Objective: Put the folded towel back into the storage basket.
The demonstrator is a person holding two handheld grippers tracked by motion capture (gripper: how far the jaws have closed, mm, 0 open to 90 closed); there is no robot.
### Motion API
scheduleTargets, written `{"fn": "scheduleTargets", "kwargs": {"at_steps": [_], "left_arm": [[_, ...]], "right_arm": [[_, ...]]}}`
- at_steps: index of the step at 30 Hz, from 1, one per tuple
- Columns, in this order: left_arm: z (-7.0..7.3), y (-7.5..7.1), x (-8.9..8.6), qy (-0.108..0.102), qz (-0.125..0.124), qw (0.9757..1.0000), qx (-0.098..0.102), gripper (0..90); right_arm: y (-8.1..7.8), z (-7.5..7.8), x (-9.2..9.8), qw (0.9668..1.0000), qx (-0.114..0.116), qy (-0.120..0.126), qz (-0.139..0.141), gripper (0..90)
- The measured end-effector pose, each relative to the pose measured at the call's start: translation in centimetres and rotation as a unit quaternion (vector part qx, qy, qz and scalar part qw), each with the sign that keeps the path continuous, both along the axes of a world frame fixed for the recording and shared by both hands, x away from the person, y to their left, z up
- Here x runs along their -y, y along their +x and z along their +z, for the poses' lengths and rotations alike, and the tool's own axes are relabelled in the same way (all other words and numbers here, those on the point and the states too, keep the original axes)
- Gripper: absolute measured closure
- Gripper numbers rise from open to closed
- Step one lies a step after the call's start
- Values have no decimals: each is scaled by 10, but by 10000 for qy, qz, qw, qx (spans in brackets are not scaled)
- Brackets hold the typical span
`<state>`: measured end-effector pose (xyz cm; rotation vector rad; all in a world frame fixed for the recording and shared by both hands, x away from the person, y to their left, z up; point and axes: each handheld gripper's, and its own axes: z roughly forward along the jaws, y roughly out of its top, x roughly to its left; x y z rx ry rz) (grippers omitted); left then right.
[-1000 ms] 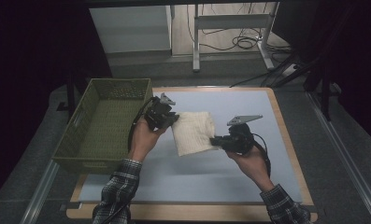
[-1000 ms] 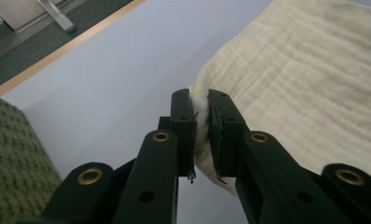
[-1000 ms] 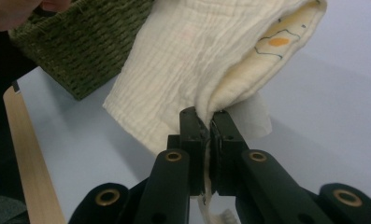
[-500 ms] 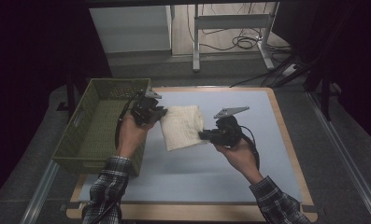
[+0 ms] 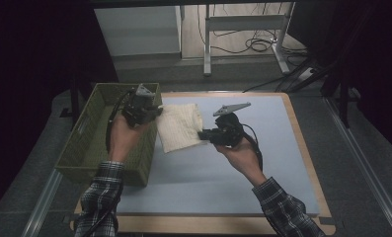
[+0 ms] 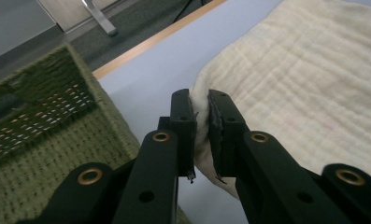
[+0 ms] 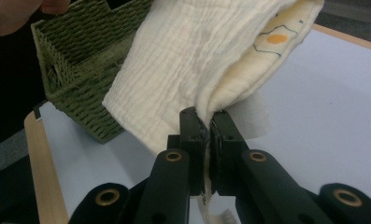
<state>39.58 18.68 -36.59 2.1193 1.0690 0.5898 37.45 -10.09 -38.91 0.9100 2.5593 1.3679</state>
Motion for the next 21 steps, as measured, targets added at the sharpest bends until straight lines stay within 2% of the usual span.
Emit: {"fn": "scheduleTargets", "kwargs": {"at_steps": [8, 21], "left_arm": [[8, -3, -24, 58, 203, 9998, 57, 813], [14, -12, -62, 143, 557, 9983, 118, 814]], "right_arm": [[3, 6, -24, 9999, 55, 32, 103, 853], [4, 7, -70, 9995, 84, 90, 306, 851]]}}
